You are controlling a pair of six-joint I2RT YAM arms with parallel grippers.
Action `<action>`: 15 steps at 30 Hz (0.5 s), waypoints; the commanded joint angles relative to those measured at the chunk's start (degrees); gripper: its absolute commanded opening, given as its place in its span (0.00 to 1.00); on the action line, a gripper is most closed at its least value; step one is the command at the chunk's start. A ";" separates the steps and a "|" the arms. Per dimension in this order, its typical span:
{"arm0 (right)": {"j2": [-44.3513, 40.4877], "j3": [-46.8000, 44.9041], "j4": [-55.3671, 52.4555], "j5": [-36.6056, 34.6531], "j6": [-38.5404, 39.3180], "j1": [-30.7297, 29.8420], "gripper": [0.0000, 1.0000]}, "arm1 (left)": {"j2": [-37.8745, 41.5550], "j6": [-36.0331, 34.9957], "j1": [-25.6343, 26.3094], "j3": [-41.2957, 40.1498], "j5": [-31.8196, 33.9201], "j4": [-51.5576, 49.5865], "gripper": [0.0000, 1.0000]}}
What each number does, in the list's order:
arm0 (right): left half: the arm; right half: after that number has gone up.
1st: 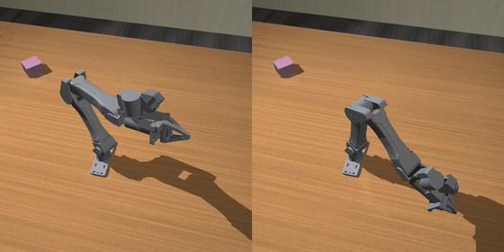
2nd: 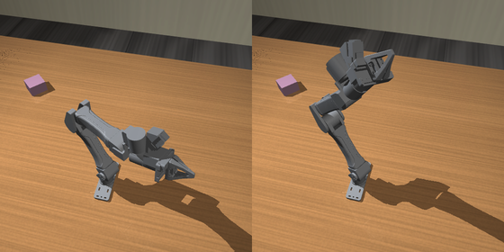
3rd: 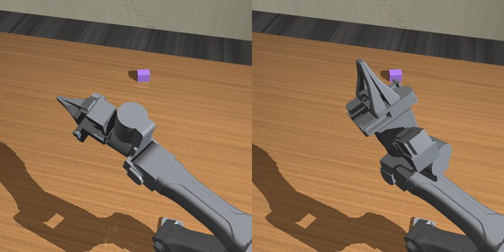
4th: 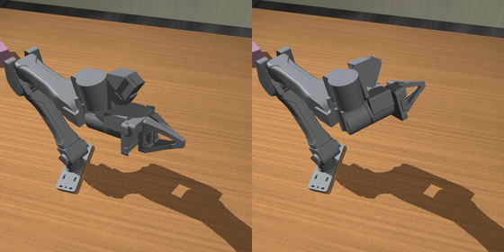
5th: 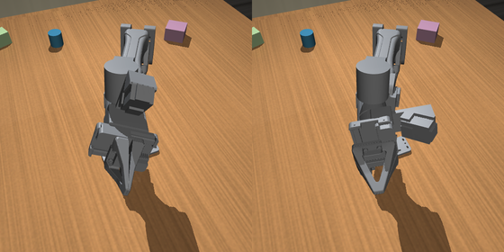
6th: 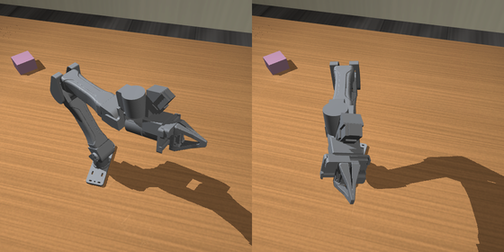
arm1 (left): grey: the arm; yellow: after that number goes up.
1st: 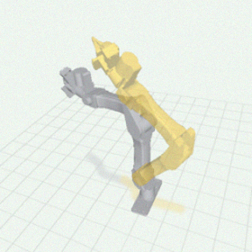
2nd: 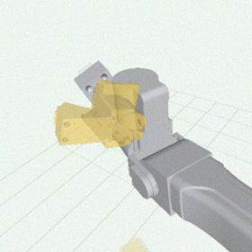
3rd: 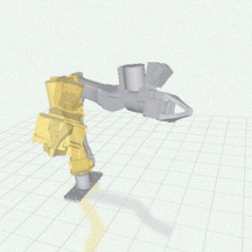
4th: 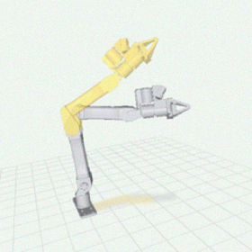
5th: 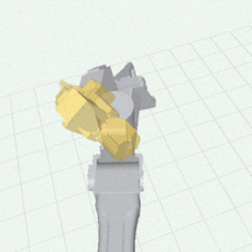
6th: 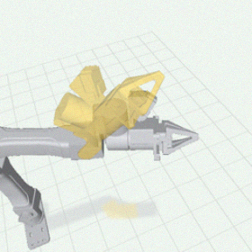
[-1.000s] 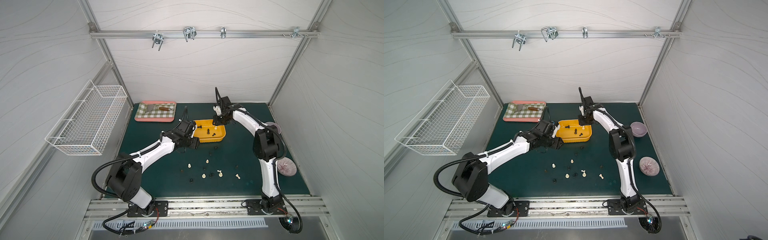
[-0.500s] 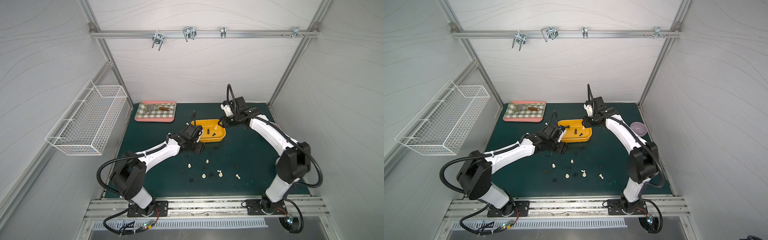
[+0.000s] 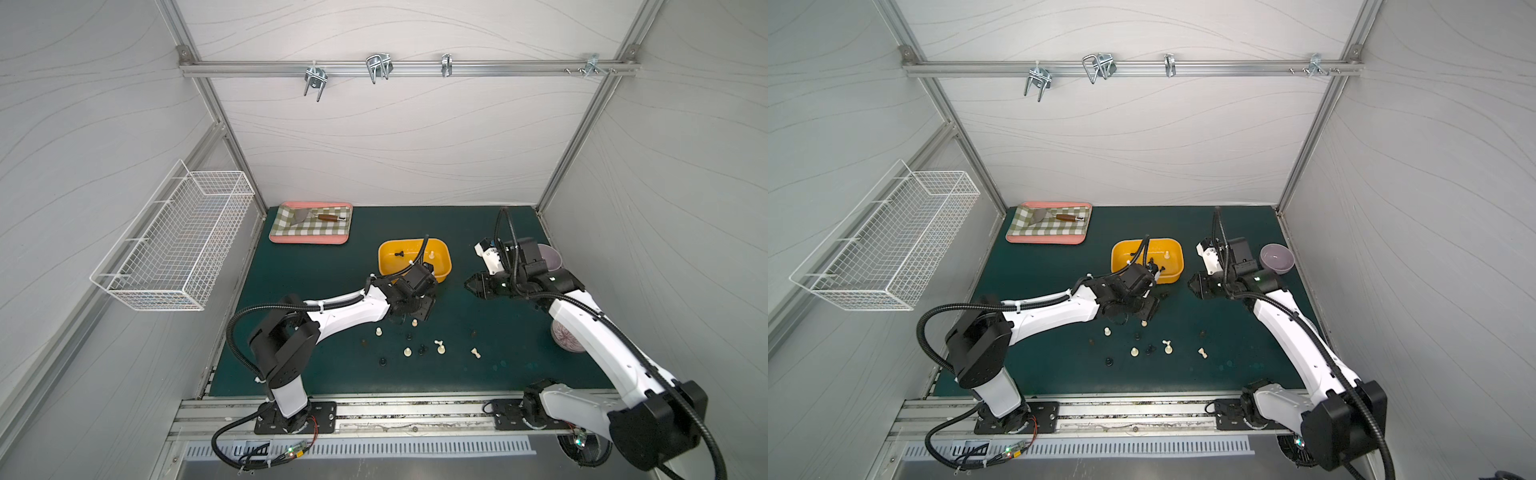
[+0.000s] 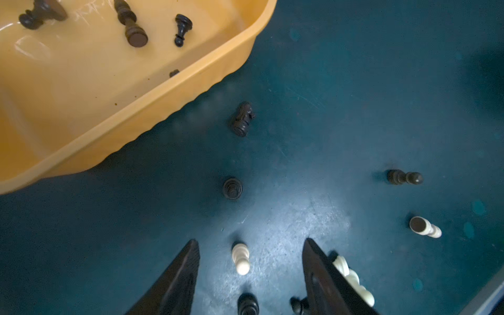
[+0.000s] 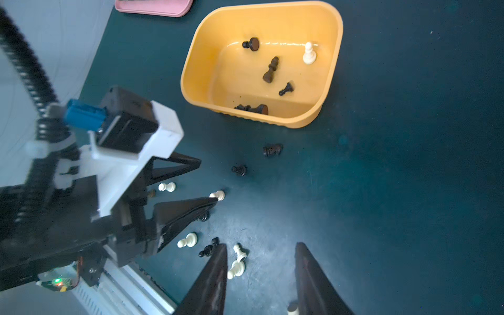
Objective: Put the chess pieces into the storage box
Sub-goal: Pick up the chess piece at the center of the board.
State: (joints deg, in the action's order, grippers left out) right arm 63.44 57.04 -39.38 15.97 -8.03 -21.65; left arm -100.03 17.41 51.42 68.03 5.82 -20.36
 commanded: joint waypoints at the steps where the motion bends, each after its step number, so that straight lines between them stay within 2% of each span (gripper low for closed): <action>1: -3.79 -1.33 -2.84 2.87 0.42 0.30 0.43 | -2.47 0.04 0.35 3.80 5.75 1.83 0.62; 9: -9.44 -4.40 -6.20 0.49 -2.88 0.31 0.43 | -3.50 -5.21 0.30 2.13 6.64 4.07 0.62; 15: -10.79 -4.99 -8.98 -1.97 -6.08 0.29 0.43 | -5.36 -9.10 -2.59 3.96 -0.90 3.96 0.61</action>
State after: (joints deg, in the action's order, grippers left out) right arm 54.15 52.42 -45.32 15.59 -11.94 -21.61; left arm -104.14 11.00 50.46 69.65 8.25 -17.98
